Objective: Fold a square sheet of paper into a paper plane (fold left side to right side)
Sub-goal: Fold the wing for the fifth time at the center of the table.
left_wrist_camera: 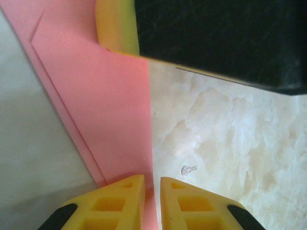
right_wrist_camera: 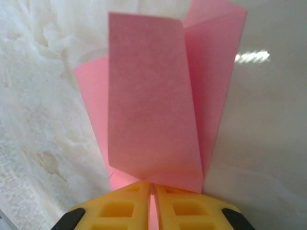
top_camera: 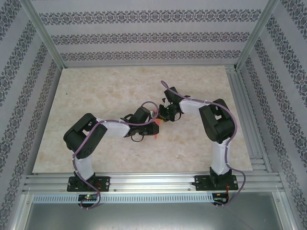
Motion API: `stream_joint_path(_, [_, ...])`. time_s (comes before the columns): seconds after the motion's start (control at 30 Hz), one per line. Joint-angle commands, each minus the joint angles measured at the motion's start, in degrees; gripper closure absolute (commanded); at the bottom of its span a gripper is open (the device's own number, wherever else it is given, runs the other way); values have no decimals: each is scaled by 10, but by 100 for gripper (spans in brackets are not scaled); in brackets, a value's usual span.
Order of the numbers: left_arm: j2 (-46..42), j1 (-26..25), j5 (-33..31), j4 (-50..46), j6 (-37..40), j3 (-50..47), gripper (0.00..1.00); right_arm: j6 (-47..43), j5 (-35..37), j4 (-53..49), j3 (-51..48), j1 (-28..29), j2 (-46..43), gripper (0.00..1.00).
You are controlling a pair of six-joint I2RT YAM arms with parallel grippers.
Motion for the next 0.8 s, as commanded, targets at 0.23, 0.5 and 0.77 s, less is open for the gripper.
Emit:
stream_joint_path(0.23, [28, -2, 16, -80, 4, -29, 81, -26, 93, 34, 49, -50, 39, 87])
stream_joint_path(0.5, [16, -2, 16, -85, 9, -24, 81, -23, 90, 32, 37, -48, 39, 87])
stream_joint_path(0.77, [13, -2, 21, -82, 11, -35, 81, -33, 109, 15, 60, -52, 52, 87])
